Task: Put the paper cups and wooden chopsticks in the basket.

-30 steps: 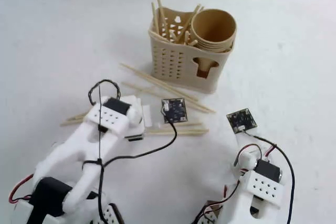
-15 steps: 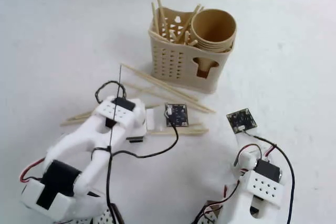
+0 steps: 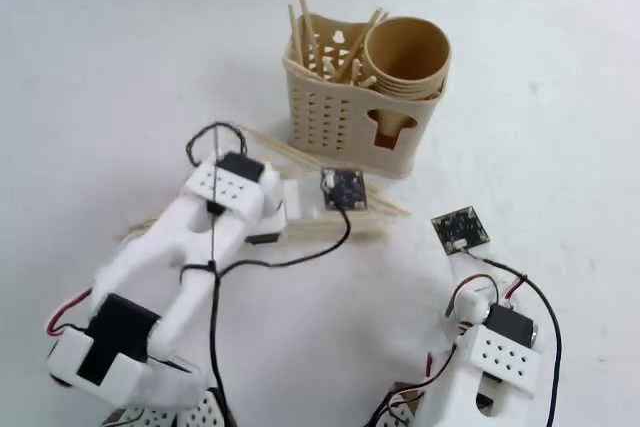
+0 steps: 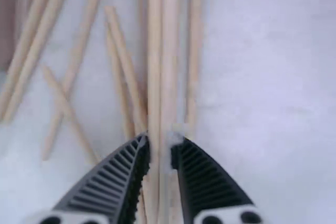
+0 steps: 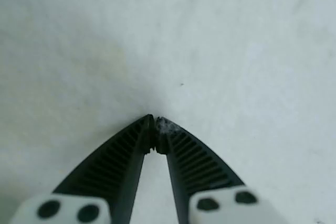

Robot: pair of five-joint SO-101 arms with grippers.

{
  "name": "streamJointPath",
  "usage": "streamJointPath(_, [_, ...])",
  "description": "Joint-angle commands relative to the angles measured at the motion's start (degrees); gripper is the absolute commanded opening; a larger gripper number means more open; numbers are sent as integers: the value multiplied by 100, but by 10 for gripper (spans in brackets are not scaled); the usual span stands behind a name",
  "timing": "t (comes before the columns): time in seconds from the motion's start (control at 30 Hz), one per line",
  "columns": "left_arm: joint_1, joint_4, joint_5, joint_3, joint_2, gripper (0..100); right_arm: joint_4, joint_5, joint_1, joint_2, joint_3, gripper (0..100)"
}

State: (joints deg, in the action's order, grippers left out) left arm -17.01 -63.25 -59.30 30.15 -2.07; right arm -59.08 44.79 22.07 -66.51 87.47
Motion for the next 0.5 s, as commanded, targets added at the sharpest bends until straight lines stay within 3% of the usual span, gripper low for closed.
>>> streamJointPath(0.0, [48, -747, 264, -1108, -84, 21, 84, 44, 13, -48, -26, 17])
streamJointPath(0.23, [48, -1978, 651, -2620, -303, 21, 84, 53, 13, -48, -26, 17])
streamJointPath(0.47, [-110, -2347, 914, -2760, -2009, 22, 84, 70, 13, -48, -26, 17])
